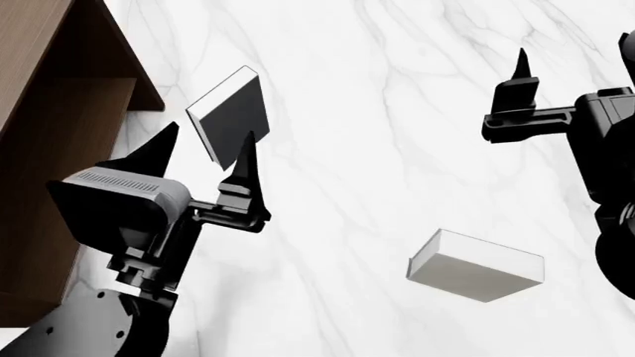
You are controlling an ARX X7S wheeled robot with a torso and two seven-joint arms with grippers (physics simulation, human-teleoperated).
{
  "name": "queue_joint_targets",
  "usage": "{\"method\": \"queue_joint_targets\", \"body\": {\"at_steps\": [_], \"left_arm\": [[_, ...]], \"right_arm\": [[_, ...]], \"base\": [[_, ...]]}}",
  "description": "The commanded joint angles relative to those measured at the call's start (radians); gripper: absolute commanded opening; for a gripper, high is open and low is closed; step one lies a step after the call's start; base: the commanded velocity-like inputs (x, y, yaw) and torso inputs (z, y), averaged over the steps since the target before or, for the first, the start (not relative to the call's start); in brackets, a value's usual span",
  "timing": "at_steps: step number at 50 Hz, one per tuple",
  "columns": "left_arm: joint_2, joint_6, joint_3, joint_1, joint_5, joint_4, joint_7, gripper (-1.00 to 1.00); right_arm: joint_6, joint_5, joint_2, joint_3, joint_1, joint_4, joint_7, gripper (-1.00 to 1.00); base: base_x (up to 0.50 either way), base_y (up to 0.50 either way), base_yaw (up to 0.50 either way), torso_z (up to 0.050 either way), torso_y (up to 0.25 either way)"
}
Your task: Pick up the book on the right and place it under the cabinet shelf.
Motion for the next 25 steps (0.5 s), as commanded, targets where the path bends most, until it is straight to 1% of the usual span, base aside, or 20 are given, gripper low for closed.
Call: {"method": "queue_joint_targets", "body": {"at_steps": [1, 6, 25], "left_arm": [[-0.021, -0.069, -0.002, -0.056, -0.023, 0.07, -0.036, 1.0], [-0.026, -0.093, -0.005, -0.079, -0.036, 0.087, -0.048, 1.0], [-0.049, -0.142, -0.026, -0.13, -0.085, 0.14, -0.085, 1.0]], "right_arm": [[0.001, 0.003, 0.006, 0.006, 0.002, -0.008, 0.002, 1.0], [-0.001, 0.005, 0.01, 0.01, 0.002, -0.01, 0.001, 1.0], [-0.025, 0.01, 0.032, 0.021, -0.015, -0.035, 0.009, 1.0]], "base": [[0.0, 0.0, 0.0, 0.0, 0.107], [0.0, 0.0, 0.0, 0.0, 0.169], [0.0, 0.0, 0.0, 0.0, 0.229]]}}
